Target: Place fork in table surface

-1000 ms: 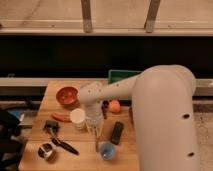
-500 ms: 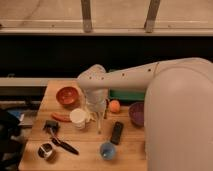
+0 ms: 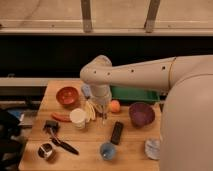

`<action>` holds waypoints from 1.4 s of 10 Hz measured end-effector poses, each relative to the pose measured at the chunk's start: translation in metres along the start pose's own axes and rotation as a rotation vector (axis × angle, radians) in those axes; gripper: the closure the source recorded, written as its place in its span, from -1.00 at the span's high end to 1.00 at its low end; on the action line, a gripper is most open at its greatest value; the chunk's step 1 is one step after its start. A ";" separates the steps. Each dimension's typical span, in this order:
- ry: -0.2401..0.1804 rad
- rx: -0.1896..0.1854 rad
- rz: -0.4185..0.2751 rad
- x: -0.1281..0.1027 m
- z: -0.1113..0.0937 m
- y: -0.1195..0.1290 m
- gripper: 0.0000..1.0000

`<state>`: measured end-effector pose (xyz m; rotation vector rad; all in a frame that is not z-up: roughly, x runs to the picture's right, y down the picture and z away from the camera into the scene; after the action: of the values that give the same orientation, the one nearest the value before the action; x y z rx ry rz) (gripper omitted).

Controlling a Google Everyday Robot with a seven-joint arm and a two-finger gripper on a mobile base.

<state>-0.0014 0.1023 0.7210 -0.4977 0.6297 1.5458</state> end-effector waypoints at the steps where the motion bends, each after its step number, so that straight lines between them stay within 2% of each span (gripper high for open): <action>1: -0.002 0.001 0.001 0.001 0.001 -0.001 -1.00; 3: -0.003 -0.002 0.002 0.004 0.004 -0.004 -1.00; 5: 0.025 -0.012 -0.002 0.010 0.019 0.000 -1.00; 11: 0.170 -0.060 -0.051 0.033 0.087 0.028 -1.00; 14: 0.244 -0.082 -0.059 0.049 0.109 0.035 -1.00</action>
<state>-0.0337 0.2107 0.7743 -0.7688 0.7330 1.4717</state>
